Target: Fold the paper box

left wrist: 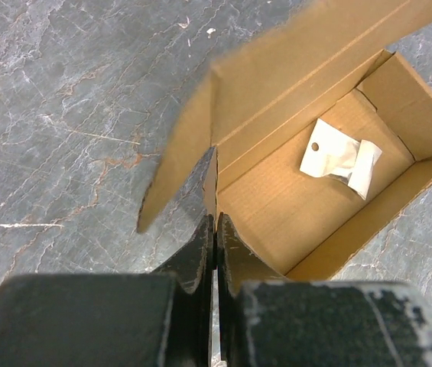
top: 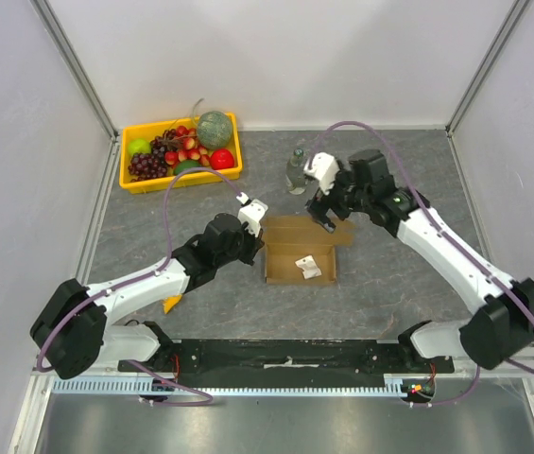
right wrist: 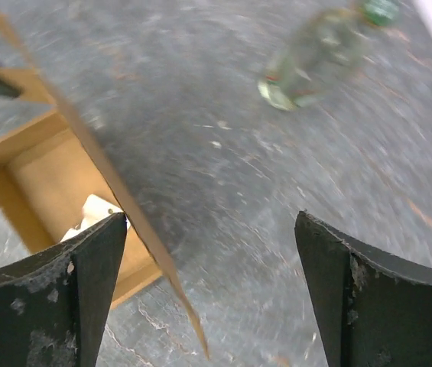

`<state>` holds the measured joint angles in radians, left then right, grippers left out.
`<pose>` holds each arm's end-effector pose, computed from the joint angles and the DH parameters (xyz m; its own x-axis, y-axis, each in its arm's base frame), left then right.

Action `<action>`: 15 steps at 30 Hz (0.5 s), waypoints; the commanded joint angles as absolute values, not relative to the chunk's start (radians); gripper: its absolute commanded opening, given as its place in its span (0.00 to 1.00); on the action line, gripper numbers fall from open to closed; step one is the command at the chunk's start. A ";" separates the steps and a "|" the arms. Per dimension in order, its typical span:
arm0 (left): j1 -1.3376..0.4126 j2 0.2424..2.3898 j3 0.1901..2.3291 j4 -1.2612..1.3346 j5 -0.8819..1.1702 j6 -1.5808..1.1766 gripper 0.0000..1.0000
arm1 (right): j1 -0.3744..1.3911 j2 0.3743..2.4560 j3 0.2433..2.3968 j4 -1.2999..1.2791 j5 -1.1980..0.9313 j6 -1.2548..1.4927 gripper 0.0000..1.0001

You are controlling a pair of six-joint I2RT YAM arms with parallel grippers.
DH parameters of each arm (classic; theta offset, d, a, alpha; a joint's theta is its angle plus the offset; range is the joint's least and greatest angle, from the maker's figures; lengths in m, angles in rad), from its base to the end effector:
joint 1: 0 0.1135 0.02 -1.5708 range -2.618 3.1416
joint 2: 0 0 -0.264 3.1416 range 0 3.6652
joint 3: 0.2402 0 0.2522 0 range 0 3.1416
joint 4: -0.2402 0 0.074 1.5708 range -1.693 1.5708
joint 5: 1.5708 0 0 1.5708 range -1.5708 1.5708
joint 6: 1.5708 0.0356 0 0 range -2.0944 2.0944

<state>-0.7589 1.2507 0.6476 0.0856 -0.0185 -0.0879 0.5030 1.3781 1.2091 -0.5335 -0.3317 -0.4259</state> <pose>0.1949 -0.1839 0.2203 -0.4169 0.2745 -0.8665 0.6422 0.7636 -0.0672 0.2600 0.1563 0.3210 -0.2373 -0.5764 -0.7820 -0.8472 0.5166 -0.1237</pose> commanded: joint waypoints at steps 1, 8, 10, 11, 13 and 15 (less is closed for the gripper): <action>-0.756 1.258 0.643 0.127 -0.037 -0.074 0.02 | 0.431 1.279 1.157 -0.342 -0.092 -0.114 0.98; -0.756 1.262 0.658 0.112 -0.041 -0.084 0.02 | 0.376 1.106 0.903 -0.143 -0.038 0.179 0.98; -0.756 1.266 0.658 0.109 -0.040 -0.087 0.02 | 0.374 1.046 0.829 -0.089 -0.046 0.231 0.98; -0.756 1.269 0.660 0.109 -0.041 -0.087 0.02 | 0.374 1.022 0.806 -0.080 -0.048 0.248 0.98; -0.755 1.279 0.667 0.104 -0.044 -0.091 0.02 | 0.374 0.990 0.769 -0.081 -0.034 0.274 0.98; -0.756 1.288 0.681 0.095 -0.051 -0.092 0.02 | 0.373 0.950 0.743 -0.106 0.038 0.296 0.98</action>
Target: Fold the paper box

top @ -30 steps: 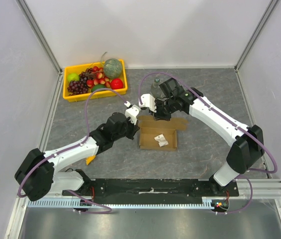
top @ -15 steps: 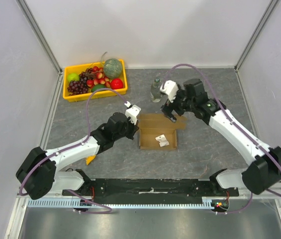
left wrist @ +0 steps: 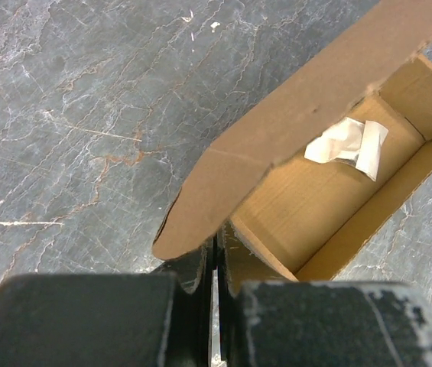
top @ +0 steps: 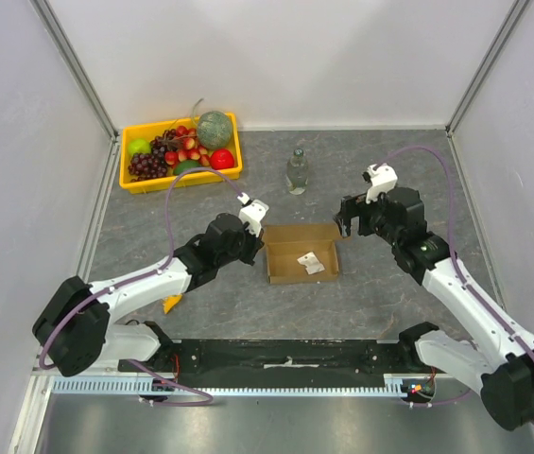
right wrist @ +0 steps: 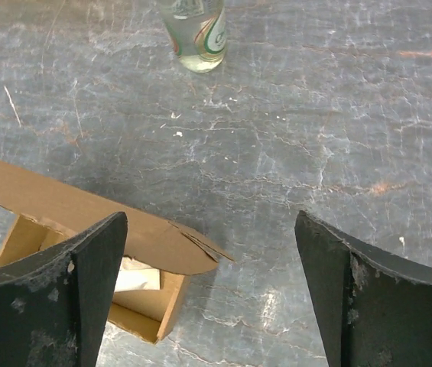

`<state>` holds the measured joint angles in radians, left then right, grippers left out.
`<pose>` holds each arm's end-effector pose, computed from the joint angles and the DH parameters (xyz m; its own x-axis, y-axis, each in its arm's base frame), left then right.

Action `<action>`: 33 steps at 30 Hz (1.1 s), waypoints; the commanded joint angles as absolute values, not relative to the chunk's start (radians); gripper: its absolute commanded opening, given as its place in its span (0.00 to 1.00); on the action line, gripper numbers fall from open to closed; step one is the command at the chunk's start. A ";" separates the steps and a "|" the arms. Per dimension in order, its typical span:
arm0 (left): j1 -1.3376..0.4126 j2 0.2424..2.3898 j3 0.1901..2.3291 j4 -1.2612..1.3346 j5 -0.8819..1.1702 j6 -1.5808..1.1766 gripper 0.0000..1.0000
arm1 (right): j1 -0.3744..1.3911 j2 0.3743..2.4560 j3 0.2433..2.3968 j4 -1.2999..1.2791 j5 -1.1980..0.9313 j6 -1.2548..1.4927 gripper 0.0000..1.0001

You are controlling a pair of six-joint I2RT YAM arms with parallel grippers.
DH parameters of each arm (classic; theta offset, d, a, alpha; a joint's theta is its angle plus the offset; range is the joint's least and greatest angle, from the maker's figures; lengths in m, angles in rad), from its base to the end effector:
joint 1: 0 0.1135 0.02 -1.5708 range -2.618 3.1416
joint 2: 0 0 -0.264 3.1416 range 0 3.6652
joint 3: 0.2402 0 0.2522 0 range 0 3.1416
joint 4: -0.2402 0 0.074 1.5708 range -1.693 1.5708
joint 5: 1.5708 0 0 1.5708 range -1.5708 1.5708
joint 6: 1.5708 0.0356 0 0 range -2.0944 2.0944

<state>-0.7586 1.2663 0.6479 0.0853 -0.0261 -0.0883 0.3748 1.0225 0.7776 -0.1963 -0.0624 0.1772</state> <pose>0.1963 -0.1848 0.2165 -0.4266 0.2829 -0.8591 0.6362 0.7689 -0.0627 0.2166 0.0876 0.2908 -0.4648 0.0062 -0.8854 -0.3412 0.9215 0.1856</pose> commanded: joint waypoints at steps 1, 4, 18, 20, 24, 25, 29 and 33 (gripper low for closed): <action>-0.755 1.290 0.684 0.091 -0.055 -0.094 0.02 | 0.371 0.907 0.726 -0.113 0.076 0.301 0.96; -0.750 1.293 0.696 0.080 -0.061 -0.098 0.02 | 0.371 0.800 0.667 -0.123 0.222 0.340 0.90; -0.738 1.316 0.736 0.051 -0.048 -0.081 0.02 | 0.370 0.890 0.646 -0.176 0.016 0.138 0.81; -0.738 1.316 0.739 0.048 -0.046 -0.080 0.02 | 0.371 0.929 0.652 -0.172 -0.033 0.109 0.74; -0.735 1.321 0.744 0.043 -0.038 -0.080 0.02 | 0.371 0.979 0.647 -0.169 -0.083 0.089 0.67; -0.735 1.322 0.747 0.041 -0.038 -0.081 0.02 | 0.370 0.983 0.640 -0.158 -0.090 0.087 0.67; -0.735 1.330 0.750 0.041 -0.032 -0.081 0.02 | 0.367 0.997 0.617 -0.107 -0.110 0.083 0.65; -0.735 1.339 0.758 0.041 -0.025 -0.083 0.02 | 0.368 1.035 0.621 -0.084 -0.141 0.083 0.62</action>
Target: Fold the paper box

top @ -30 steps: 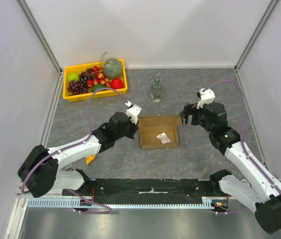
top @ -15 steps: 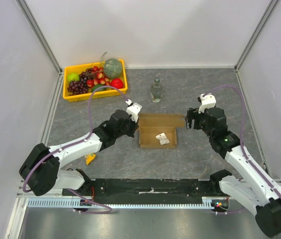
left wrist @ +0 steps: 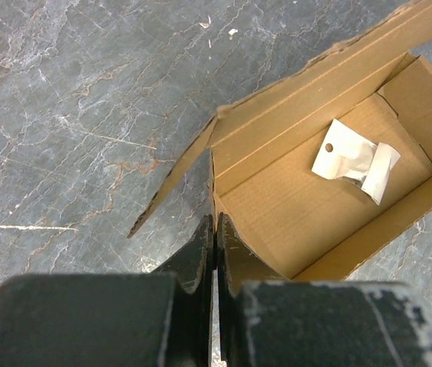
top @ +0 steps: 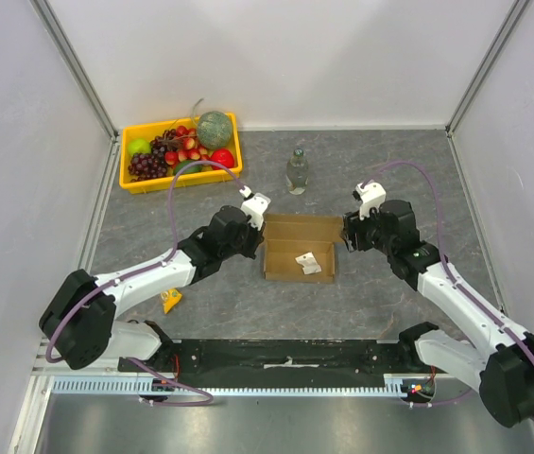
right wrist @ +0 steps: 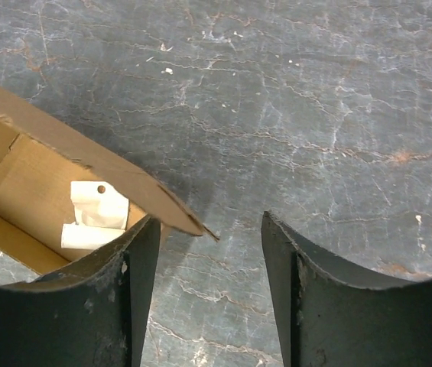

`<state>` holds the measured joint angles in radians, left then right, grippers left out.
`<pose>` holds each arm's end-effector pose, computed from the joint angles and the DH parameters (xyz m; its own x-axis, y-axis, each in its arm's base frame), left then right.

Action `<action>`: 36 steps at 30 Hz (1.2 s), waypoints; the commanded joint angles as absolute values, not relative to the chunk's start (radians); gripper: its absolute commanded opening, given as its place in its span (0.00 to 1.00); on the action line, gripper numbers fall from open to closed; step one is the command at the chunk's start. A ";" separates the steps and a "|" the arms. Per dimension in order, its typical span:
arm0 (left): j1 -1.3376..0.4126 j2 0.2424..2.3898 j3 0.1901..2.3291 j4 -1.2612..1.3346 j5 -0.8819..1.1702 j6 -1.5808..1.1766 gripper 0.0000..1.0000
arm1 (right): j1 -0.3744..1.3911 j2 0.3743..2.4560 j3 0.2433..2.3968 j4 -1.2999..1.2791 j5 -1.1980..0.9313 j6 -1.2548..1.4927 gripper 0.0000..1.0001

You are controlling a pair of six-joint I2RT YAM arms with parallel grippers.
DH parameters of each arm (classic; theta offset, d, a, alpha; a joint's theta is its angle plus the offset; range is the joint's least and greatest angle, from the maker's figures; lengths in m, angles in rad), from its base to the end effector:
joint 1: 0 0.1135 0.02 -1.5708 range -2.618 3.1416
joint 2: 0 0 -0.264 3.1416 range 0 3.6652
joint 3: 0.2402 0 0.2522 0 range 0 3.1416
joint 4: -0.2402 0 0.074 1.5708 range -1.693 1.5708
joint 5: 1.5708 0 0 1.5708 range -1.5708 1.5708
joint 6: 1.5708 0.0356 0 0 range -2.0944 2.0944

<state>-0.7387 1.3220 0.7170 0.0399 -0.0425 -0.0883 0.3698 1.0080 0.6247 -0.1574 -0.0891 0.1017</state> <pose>0.2103 -0.1895 0.2207 -0.4514 0.2919 -0.8433 0.6088 0.7917 -0.0518 0.2064 0.0834 0.2445 -0.5212 -0.0936 -0.8483 -0.3802 0.9154 0.1326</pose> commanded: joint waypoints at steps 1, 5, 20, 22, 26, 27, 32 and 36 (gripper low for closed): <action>-0.735 1.342 0.761 0.040 -0.023 -0.083 0.02 | 0.370 1.043 0.620 -0.077 -0.147 0.087 0.61; -0.733 1.347 0.765 0.040 -0.021 -0.081 0.02 | 0.368 1.078 0.623 -0.066 -0.170 0.097 0.57; -0.735 1.348 0.788 0.026 -0.005 -0.170 0.02 | 0.368 1.085 0.621 -0.028 -0.225 0.155 0.35; -0.735 1.347 0.792 0.025 -0.006 -0.195 0.02 | 0.368 1.085 0.627 -0.028 -0.229 0.173 0.32; -0.738 1.339 0.798 0.018 -0.020 -0.259 0.02 | 0.368 1.055 0.617 -0.008 -0.235 0.222 0.27; -0.741 1.338 0.798 0.018 -0.028 -0.267 0.02 | 0.371 1.048 0.614 -0.009 -0.232 0.236 0.26; -0.765 1.322 0.799 0.008 -0.070 -0.317 0.02 | 0.373 1.028 0.615 -0.029 -0.229 0.264 0.21; -0.779 1.315 0.795 0.008 -0.094 -0.333 0.02 | 0.374 1.026 0.615 -0.083 -0.224 0.262 0.22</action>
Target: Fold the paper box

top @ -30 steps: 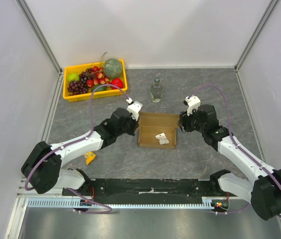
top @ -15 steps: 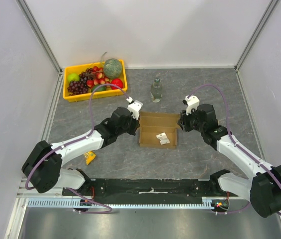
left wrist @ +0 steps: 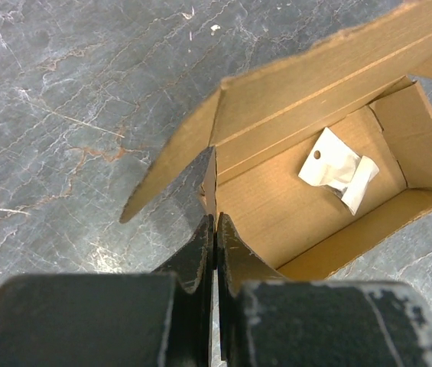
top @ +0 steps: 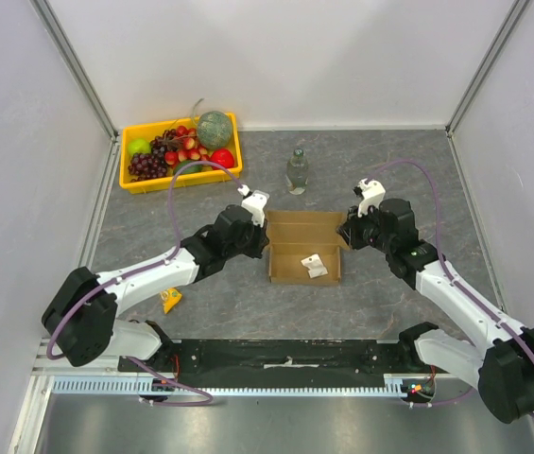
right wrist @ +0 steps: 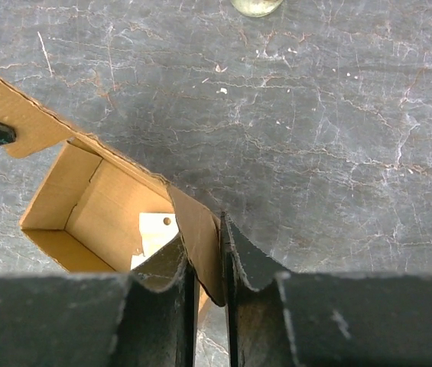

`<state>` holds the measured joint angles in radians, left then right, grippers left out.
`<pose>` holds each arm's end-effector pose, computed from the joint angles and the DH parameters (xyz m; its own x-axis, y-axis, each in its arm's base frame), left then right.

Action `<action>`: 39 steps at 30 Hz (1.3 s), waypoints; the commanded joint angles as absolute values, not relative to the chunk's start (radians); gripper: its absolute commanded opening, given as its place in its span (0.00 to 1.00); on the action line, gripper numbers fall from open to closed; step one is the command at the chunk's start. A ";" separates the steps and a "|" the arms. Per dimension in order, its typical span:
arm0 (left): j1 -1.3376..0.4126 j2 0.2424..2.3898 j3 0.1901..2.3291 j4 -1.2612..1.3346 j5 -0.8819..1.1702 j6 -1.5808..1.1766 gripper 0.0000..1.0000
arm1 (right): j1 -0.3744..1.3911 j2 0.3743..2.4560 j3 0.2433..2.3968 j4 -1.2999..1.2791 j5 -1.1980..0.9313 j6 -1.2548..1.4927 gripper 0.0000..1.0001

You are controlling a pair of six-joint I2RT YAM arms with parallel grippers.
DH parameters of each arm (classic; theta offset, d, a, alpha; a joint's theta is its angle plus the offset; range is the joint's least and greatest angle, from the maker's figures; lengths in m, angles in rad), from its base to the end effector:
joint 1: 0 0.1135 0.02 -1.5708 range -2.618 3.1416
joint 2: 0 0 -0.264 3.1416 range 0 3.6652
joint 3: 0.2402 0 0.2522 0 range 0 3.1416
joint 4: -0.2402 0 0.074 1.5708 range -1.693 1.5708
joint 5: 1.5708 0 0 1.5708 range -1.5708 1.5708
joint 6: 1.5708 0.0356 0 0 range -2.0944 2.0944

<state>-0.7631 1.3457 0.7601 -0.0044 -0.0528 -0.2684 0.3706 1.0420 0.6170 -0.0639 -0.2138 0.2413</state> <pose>0.2105 -0.1987 0.2245 -0.5623 0.1714 -0.8090 0.5283 0.8270 -0.1920 0.2124 0.0906 0.2440 -0.5514 0.0363 -0.8335 -0.4086 0.8593 0.3077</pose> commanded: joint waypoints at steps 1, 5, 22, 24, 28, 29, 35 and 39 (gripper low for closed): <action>-0.785 1.315 0.795 0.006 -0.104 -0.336 0.02 | 0.374 1.028 0.612 -0.092 -0.225 0.262 0.25; -0.793 1.315 0.795 0.006 -0.130 -0.337 0.02 | 0.379 1.038 0.589 -0.115 -0.213 0.245 0.32; -0.795 1.301 0.798 -0.026 -0.169 -0.333 0.02 | 0.382 1.037 0.554 -0.063 -0.205 0.250 0.26; -0.795 1.304 0.799 -0.020 -0.164 -0.330 0.02 | 0.380 1.038 0.545 -0.032 -0.235 0.250 0.28; -0.796 1.307 0.802 -0.018 -0.164 -0.316 0.02 | 0.382 1.046 0.546 -0.012 -0.247 0.230 0.32; -0.795 1.308 0.802 -0.018 -0.166 -0.314 0.02 | 0.382 1.046 0.548 -0.011 -0.242 0.221 0.32; -0.795 1.318 0.801 -0.011 -0.160 -0.314 0.02 | 0.380 1.040 0.546 0.038 -0.222 0.210 0.32; -0.795 1.319 0.801 -0.011 -0.160 -0.314 0.02 | 0.383 1.068 0.554 0.038 -0.235 0.209 0.28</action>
<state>-0.7925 1.3266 0.7605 -0.0456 -0.1551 -0.3019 0.3775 1.0489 0.5461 -0.0196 -0.2214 0.2241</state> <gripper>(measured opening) 0.034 0.290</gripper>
